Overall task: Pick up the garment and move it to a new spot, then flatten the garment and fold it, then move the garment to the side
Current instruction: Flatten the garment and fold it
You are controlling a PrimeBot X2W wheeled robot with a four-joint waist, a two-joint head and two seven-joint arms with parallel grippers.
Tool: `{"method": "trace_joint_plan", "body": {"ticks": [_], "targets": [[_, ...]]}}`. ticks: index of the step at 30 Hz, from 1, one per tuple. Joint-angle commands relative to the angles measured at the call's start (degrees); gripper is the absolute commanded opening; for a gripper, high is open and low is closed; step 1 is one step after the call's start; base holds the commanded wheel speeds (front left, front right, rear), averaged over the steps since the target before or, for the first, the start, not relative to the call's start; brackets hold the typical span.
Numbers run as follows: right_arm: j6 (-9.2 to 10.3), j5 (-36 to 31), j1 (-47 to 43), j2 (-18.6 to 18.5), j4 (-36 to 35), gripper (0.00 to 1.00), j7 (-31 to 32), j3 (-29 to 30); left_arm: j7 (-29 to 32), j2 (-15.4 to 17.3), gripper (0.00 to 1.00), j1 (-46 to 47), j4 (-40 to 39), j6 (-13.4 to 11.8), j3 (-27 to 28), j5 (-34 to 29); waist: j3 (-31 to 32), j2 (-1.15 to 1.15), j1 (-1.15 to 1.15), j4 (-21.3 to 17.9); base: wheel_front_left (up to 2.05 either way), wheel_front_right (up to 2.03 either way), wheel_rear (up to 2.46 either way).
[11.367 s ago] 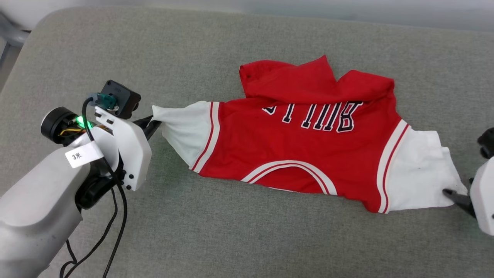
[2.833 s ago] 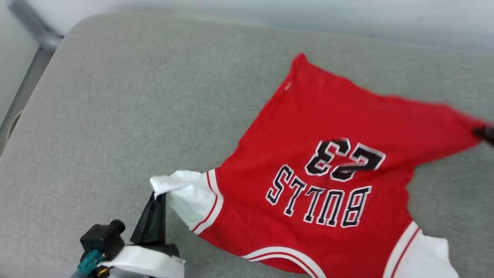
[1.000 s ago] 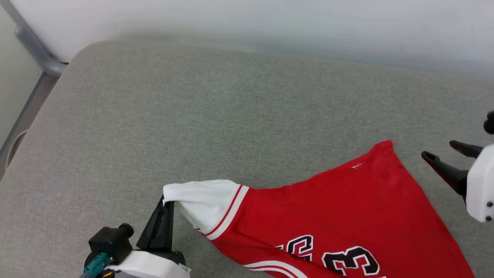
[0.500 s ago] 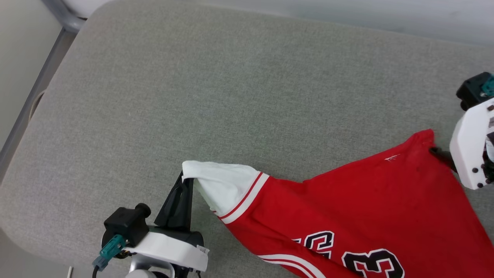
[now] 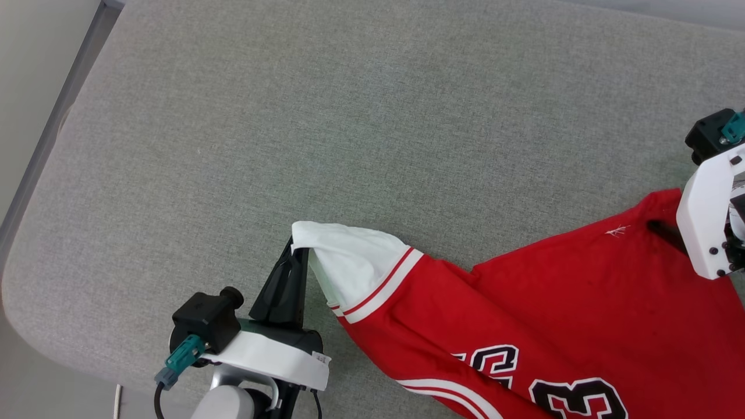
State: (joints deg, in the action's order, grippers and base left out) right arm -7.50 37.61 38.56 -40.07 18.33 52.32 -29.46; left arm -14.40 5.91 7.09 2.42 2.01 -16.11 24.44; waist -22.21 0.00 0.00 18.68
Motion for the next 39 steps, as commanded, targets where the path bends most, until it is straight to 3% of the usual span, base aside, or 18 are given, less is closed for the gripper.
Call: {"method": "trace_joint_plan", "body": {"ticks": [1,2,3,12,23,30,39], "targets": [[0.01,0.9,-2.8,1.0,2.3,0.87,0.3,-2.7,-0.5,-0.1,0.0,0.4,0.3,0.0,0.2,-0.2,0.2,0.0,0.0,-0.2,0.0,0.0,0.0],[0.01,1.2,-2.8,1.0,2.5,0.33,-0.2,-3.1,-0.5,-0.1,0.0,0.4,0.4,0.0,0.4,-0.2,0.4,0.0,0.0,-0.4,0.0,0.0,0.0],[0.01,1.6,-2.6,1.0,2.8,0.0,-0.7,-3.5,-0.5,-0.1,0.0,0.3,0.6,0.0,0.5,-0.1,0.7,0.0,0.0,-0.5,0.0,0.0,0.0],[0.03,5.2,1.4,1.8,2.8,0.0,-9.9,-3.2,-0.6,1.1,0.0,-0.9,1.9,0.0,1.3,0.0,5.3,0.0,0.0,-3.0,0.0,0.0,0.0],[0.03,8.8,-0.6,-0.2,-3.3,0.0,-22.9,-2.6,1.7,5.0,0.0,-0.8,-1.6,-0.6,3.3,0.1,12.7,0.0,0.0,-7.9,0.0,0.0,0.0],[0.03,8.0,-2.4,0.6,-8.4,0.0,-30.0,2.7,4.8,8.8,0.0,4.7,-6.8,-0.7,4.7,-1.3,15.7,0.0,0.0,-10.8,0.0,0.0,0.0],[0.04,4.3,-1.7,2.3,-14.2,0.0,-32.2,9.6,9.2,12.8,0.0,17.2,-10.3,0.9,5.6,-2.5,16.6,0.0,0.0,-12.4,0.0,0.0,0.0]]}}
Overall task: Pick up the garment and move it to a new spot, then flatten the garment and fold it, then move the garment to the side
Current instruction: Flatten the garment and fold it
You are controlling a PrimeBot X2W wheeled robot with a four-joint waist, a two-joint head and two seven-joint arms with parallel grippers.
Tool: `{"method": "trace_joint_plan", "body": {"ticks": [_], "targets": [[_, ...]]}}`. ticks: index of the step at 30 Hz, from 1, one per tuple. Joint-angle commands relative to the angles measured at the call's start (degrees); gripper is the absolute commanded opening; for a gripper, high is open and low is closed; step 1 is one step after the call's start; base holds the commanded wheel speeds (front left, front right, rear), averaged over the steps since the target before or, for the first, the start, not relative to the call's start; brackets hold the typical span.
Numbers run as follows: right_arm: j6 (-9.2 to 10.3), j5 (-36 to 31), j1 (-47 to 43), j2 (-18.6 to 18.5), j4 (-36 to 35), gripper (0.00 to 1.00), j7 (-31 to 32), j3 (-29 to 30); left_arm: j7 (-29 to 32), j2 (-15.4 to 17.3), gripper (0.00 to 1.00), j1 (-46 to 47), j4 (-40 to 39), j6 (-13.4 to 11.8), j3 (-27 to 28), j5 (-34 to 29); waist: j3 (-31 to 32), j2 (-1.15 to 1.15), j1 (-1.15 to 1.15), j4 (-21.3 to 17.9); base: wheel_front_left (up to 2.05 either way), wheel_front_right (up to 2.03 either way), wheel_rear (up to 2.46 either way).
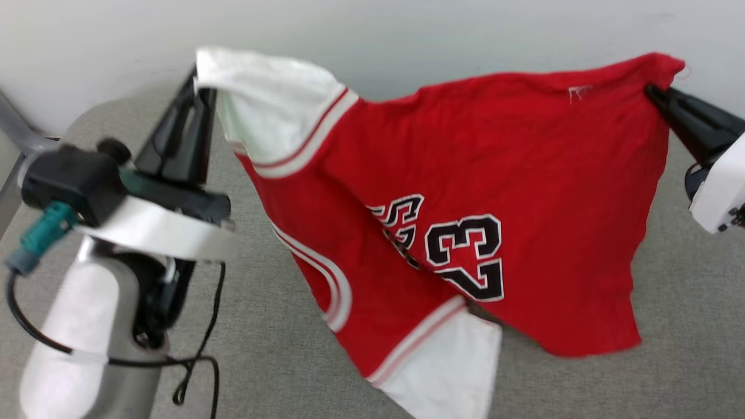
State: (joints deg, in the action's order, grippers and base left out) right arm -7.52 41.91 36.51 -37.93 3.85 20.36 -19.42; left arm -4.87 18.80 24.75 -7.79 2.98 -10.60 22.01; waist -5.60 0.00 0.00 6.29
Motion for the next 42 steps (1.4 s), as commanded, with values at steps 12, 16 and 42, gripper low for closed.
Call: {"method": "trace_joint_plan", "body": {"ticks": [12,16,42], "targets": [[0.06,-5.5,9.0,3.7,-5.5,0.0,2.9,7.3,4.9,2.2,0.0,21.7,1.9,2.4,0.2,1.7,-6.6,0.0,0.0,-0.4,0.0,0.0,0.0],[0.06,-6.5,13.3,3.7,-5.9,0.0,4.1,8.3,5.6,2.5,0.0,27.3,3.6,2.9,-0.2,2.1,-10.1,0.0,0.0,0.0,0.0,0.0,0.0],[0.06,-16.8,65.1,6.3,24.5,0.0,-5.8,-3.1,-3.1,3.1,0.0,77.6,39.1,4.1,-3.6,0.3,-29.3,0.0,0.0,0.9,0.0,0.0,0.0]]}}
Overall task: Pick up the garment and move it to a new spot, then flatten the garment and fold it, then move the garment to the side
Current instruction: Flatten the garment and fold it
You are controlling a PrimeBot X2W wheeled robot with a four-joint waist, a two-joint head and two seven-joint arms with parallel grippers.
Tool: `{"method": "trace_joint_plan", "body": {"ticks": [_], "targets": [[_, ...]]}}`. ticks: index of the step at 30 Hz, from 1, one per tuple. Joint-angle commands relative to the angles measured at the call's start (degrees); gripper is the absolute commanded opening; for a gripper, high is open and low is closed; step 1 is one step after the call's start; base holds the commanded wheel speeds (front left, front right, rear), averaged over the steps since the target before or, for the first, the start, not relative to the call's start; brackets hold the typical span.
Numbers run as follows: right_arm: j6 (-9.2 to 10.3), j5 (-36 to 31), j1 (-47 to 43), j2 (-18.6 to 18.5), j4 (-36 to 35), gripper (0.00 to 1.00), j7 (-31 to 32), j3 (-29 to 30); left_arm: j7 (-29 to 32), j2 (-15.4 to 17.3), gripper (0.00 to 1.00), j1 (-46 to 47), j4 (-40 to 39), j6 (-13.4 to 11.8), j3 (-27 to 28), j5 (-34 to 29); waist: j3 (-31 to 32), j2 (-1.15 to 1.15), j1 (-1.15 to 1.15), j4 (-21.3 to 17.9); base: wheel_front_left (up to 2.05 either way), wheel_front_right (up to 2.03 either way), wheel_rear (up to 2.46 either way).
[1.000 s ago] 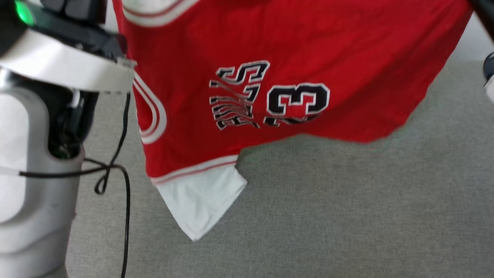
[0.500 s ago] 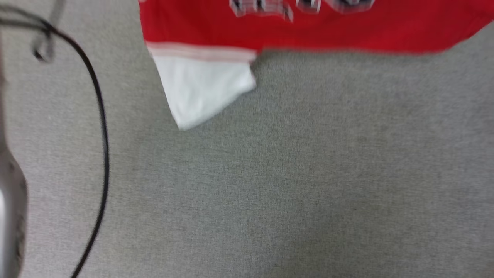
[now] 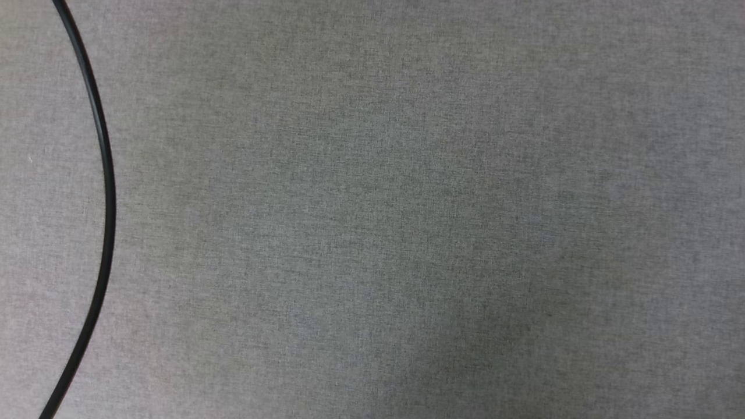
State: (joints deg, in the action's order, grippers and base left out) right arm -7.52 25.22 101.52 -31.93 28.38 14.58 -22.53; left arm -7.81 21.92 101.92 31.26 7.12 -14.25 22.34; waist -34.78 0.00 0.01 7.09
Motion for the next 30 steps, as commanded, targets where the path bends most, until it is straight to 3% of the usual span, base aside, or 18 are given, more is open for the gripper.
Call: {"method": "trace_joint_plan", "body": {"ticks": [1,8,14,25,30], "targets": [[0.06,0.0,0.8,0.4,1.3,0.0,-0.8,-0.7,-0.5,-0.2,0.0,0.5,1.0,0.0,-0.2,0.0,-0.3,0.0,-0.01,0.1,0.0,0.0,0.0],[0.06,2.8,3.0,0.8,8.4,0.0,-4.6,-6.2,-3.1,-0.2,0.0,-2.0,5.3,0.2,-3.0,0.2,-1.9,0.0,-0.01,0.0,0.0,0.0,0.0],[0.06,6.7,-1.2,1.1,12.2,0.0,-7.9,-10.7,-5.3,-0.1,0.0,-7.0,6.3,0.3,-5.3,1.0,-2.3,0.0,-0.01,-0.2,0.0,0.0,0.0],[0.06,14.4,-15.8,0.2,12.3,0.0,-14.7,-16.1,-7.3,1.7,0.0,-25.2,1.9,0.1,-6.4,3.1,1.7,0.0,-0.01,-0.4,0.0,0.0,0.0],[0.06,17.7,-26.1,-1.9,9.5,0.0,-16.9,-17.9,-7.4,2.2,0.0,-37.6,-4.1,-1.5,-5.9,3.6,5.8,0.0,-0.01,-0.8,0.0,0.0,0.0]]}}
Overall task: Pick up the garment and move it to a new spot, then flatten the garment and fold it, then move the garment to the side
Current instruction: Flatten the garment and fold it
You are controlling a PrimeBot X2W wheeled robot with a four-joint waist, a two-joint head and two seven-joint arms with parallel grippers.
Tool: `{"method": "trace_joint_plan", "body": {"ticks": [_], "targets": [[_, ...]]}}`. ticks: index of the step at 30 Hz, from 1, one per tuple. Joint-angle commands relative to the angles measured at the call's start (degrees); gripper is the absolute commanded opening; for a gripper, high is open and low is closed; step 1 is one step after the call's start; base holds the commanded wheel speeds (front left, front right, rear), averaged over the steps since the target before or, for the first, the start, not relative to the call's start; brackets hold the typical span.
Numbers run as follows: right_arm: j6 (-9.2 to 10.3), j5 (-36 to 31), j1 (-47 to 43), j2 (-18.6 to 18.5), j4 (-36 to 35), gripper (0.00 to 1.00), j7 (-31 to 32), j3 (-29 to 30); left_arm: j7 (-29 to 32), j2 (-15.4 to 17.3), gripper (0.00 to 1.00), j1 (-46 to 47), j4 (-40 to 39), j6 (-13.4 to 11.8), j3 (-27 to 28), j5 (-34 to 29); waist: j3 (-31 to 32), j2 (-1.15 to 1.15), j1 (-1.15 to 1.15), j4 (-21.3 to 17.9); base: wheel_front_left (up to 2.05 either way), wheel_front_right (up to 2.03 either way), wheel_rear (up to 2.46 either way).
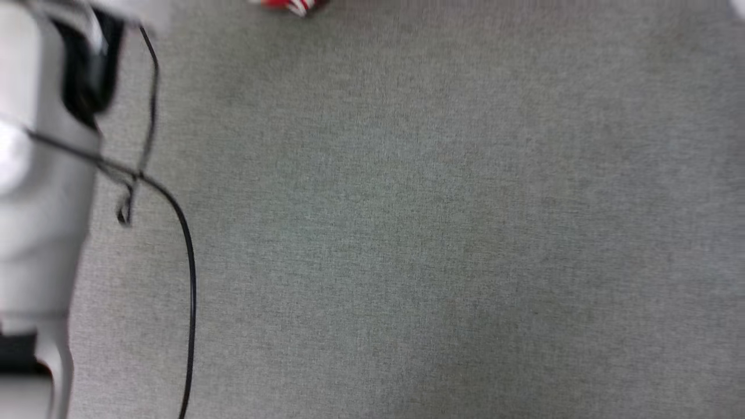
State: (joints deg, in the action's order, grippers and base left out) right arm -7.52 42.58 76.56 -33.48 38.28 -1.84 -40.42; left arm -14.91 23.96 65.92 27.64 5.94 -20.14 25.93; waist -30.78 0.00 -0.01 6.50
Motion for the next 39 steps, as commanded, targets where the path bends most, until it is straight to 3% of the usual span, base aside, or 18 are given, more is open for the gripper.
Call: {"method": "trace_joint_plan", "body": {"ticks": [1,14,31,39], "targets": [[0.06,1.0,-3.0,-0.8,-1.1,0.0,-0.7,-0.4,-0.4,0.4,0.0,-4.4,-1.9,-0.8,0.1,0.2,2.6,0.0,0.01,-0.2,0.0,0.0,0.0],[0.06,5.3,-28.2,-4.3,-9.2,0.0,-0.7,-2.3,0.8,1.7,0.0,-36.4,-16.7,-7.4,-0.8,2.7,13.1,0.0,0.01,-1.0,0.0,0.0,0.0],[0.06,5.5,-52.2,-6.5,-15.2,0.0,1.9,-0.4,4.7,1.5,0.0,-63.1,-23.3,-11.8,-3.7,8.3,25.1,0.0,0.01,-0.2,0.0,0.0,0.0],[0.06,7.5,-64.4,-7.1,-18.0,0.0,2.5,3.4,6.7,0.3,0.0,-75.2,-24.7,-13.0,-6.2,11.9,30.0,0.0,0.01,-0.6,0.0,0.0,0.0]]}}
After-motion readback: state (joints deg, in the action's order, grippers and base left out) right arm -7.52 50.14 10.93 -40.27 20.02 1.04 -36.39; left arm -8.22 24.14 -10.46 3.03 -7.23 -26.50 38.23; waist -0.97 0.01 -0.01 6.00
